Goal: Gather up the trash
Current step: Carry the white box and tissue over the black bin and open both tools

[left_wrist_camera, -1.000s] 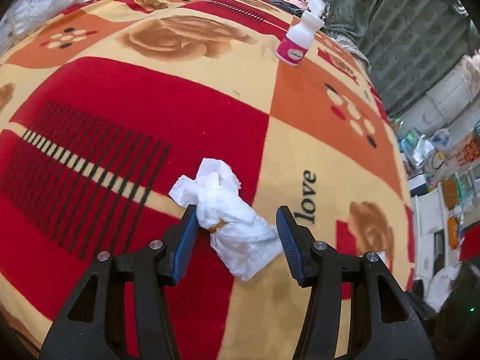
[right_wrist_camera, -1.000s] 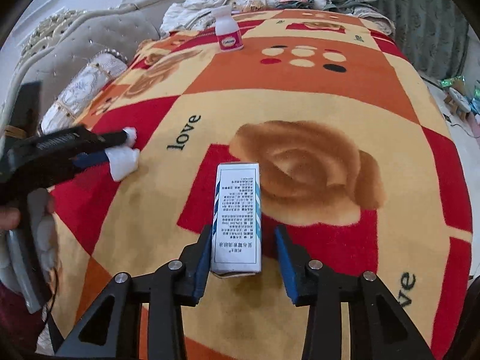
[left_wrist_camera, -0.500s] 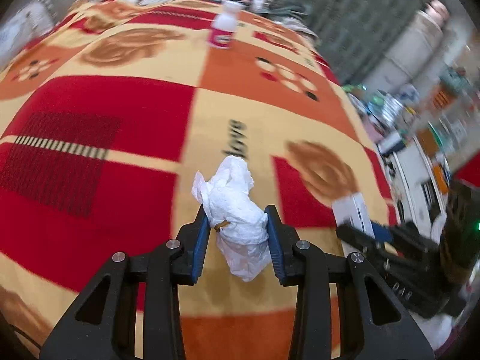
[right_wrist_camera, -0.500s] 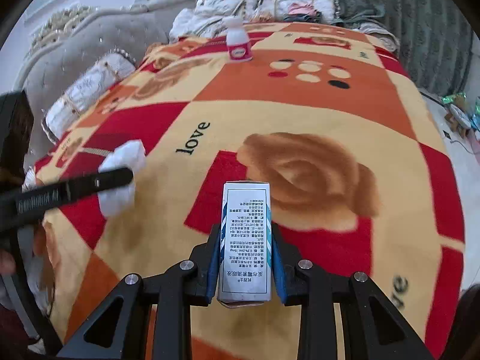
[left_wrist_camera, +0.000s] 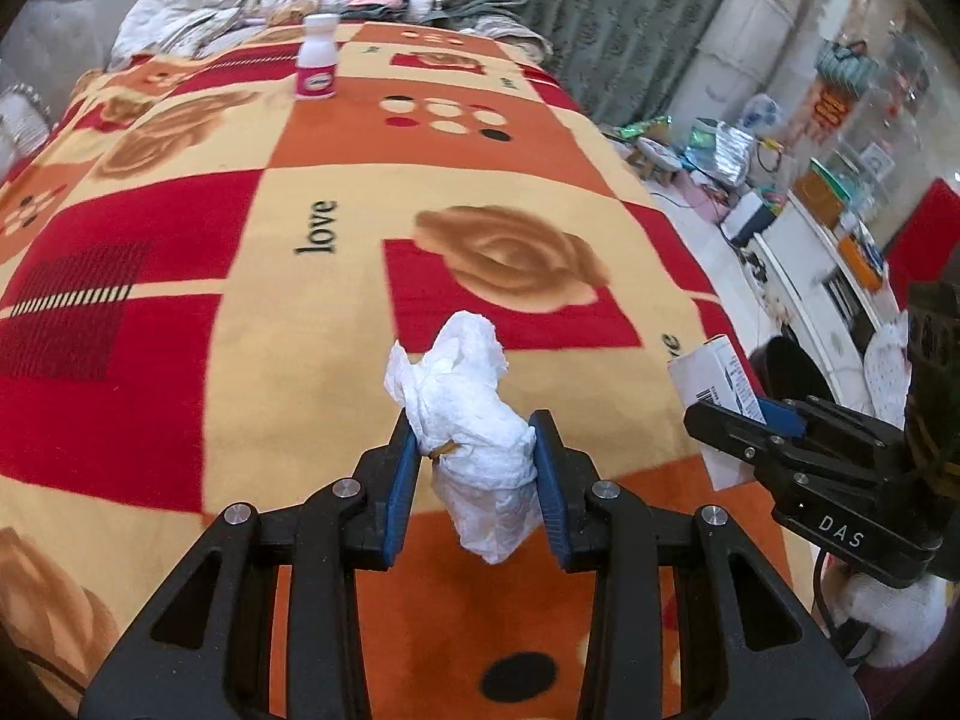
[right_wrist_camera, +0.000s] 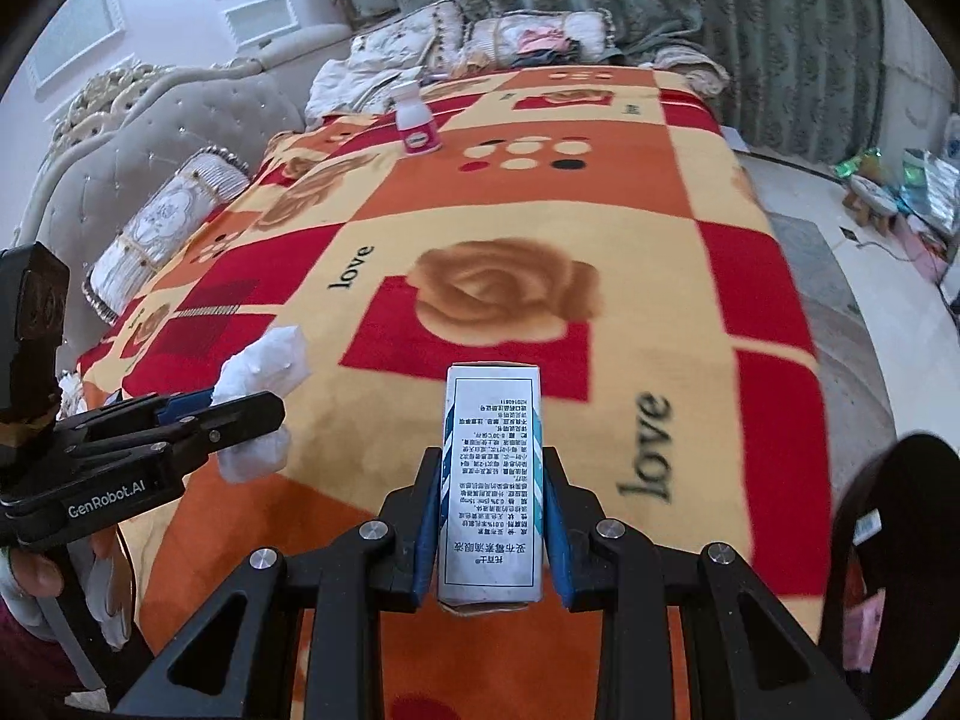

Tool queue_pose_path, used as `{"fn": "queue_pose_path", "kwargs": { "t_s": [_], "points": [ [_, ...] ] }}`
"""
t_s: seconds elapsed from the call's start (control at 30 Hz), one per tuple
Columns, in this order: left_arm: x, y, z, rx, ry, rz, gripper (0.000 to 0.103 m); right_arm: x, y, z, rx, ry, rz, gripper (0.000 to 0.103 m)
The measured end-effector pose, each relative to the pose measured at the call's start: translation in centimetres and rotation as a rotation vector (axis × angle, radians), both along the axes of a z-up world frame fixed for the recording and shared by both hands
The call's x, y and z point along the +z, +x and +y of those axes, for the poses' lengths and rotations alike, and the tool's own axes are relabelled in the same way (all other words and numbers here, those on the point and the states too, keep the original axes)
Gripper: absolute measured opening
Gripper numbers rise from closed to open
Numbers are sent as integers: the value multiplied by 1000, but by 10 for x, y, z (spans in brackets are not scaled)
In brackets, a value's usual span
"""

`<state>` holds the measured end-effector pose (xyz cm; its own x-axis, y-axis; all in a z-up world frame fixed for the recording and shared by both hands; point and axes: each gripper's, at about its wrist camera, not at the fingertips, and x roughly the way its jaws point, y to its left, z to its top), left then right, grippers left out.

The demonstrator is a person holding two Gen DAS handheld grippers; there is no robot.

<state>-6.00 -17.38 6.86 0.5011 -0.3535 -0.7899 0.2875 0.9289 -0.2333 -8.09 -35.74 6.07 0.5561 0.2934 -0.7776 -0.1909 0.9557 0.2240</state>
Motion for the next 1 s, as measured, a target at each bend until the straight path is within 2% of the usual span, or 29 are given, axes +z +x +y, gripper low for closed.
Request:
{"fn": "queue_pose_path", "kwargs": {
  "t_s": [0.43,1.0],
  "points": [
    [2,-19,-47,-84,25,-20,34,2,-31,-29,-48,8,-13,29],
    [4,-28,-93,-168,45,-36,34,5,-47,-72,-120,9,-20,29]
  ]
}}
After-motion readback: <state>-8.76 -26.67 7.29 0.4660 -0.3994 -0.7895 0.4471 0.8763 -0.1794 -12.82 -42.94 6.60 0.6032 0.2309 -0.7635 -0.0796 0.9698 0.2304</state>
